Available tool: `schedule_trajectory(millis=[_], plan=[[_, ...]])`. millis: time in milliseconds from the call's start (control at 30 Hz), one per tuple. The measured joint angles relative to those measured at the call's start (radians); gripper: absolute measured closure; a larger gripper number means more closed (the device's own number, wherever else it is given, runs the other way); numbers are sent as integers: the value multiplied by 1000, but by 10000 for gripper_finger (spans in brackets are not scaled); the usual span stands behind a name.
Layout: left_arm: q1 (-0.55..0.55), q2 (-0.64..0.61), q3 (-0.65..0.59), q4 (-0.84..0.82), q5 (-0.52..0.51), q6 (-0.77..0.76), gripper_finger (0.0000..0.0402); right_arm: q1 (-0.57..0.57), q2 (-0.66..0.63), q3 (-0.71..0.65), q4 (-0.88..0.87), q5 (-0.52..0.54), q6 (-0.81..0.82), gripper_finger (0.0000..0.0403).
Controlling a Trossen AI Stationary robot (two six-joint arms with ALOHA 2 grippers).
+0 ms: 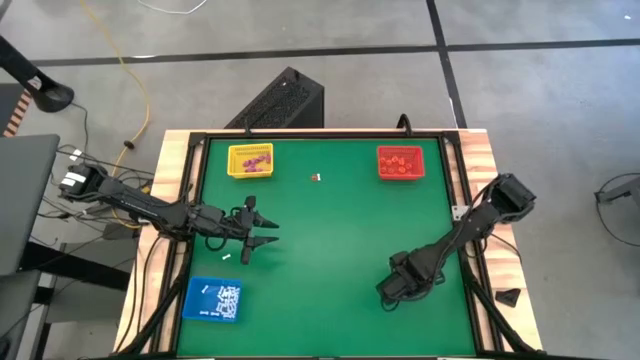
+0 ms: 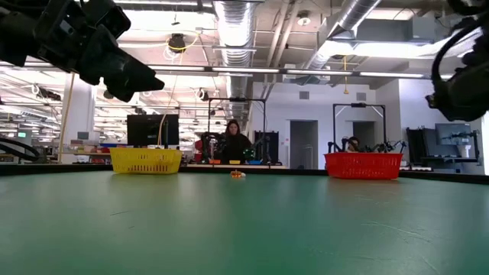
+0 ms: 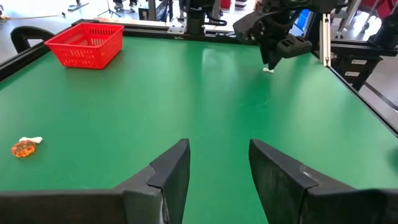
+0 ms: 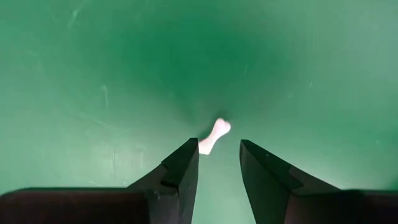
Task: Sort Halloween decoration
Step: Put the white bone toy into the blue bin
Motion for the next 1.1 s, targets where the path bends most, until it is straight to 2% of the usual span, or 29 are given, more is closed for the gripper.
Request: schedule_trajectory(millis=[133,400,567,833,1000,1100], plan=[[0,0,0,3,0,-1,249,27,-1,-19,23,1,35,255],[0,0,0,18,0,-9,249,49,-7,-109,198,42,85,260],[0,0,0,18,1,-9,249,49,-5,-122,204,45,68,294],[0,0,0,17,1,-6,249,48,-3,-123,205,53,-30,384],[0,0,0,16,1,-5,249,30,-29,-123,239,61,-49,384],[0,0,0,16,0,-5,249,8,-43,-99,253,112,-88,381]])
